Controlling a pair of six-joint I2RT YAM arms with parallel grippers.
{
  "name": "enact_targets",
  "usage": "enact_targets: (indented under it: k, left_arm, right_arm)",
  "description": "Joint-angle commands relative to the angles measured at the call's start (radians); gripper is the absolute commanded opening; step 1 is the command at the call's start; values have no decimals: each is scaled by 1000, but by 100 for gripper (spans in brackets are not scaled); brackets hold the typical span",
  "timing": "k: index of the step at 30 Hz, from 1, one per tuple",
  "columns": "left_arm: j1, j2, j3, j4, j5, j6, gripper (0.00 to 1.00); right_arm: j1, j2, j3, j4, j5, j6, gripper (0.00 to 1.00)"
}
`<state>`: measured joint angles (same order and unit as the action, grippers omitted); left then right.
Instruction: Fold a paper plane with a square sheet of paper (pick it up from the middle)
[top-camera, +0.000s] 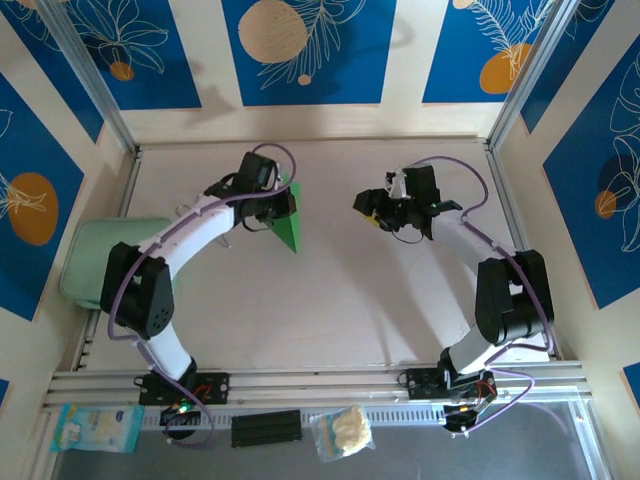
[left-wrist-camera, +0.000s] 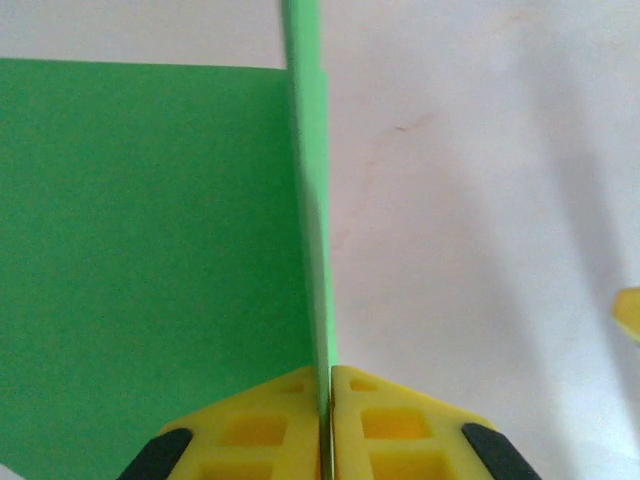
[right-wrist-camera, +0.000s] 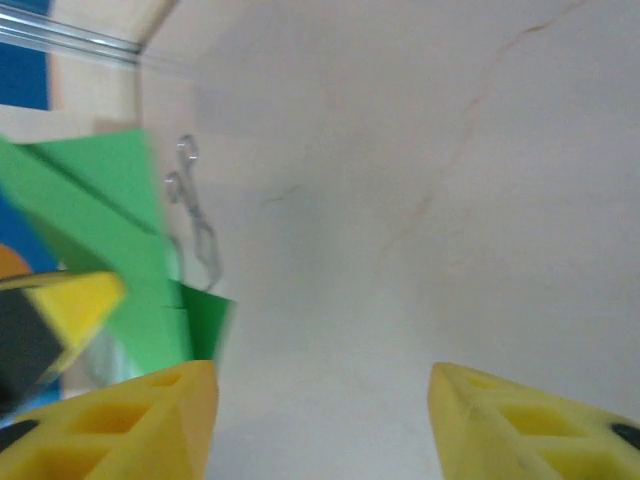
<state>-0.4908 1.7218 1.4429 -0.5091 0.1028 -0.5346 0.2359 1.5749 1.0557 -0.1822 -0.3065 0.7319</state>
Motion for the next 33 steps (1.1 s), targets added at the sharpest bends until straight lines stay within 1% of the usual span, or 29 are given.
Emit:
enact_targets:
  k: [1,2,4,6,7,10,12,14,17,20,22,23,27,33]
  left_arm:
    - [-39,78,126,-353,-314,203,12]
    - [-52,110,165,-388,-393,218,12]
    - [-73,168,231,-436,-487,240,11]
    - [-99,228,288,-481,-604,247,11]
    - [-110,252,308,-492,-637,252,11]
    - [-146,330,369,-529,-748,257,11]
    - [-173,382,399,-549,-822,257,10]
    - [-192,429,414,-558,-868,256,10]
    - [-213,495,440,-577,-922,243,10]
    - [-233,550,458,-566,-963,253,10]
    - [-241,580,462,-552,-966,255,10]
    - [-246,597,460,-542,-963,253,10]
    - [-258,643,464,-524,-928,235,13]
    - [-266,663,456,-500,-838,187,20]
  right_arm:
    - [5,-50,22,-105,146,-103,65]
    - [6,-65,15,-106,174,-111,68]
    - [7,-93,-3,-100,218,-125,75]
    - [6,-118,-15,-95,248,-145,81]
    - [6,-129,-18,-99,264,-153,84]
    - [0,-163,-24,-113,320,-164,100]
    - [-10,-185,-28,-118,341,-174,99]
    - [-21,-204,-37,-115,344,-178,99]
    - [-45,-221,-42,-111,289,-175,99]
    - [-57,-232,-47,-114,247,-156,99]
    - [-64,-231,-47,-124,229,-142,100]
    - [-68,-229,-44,-137,223,-136,99]
    - [-70,-231,-42,-165,214,-134,96]
    - [-70,-230,-46,-172,213,-119,94]
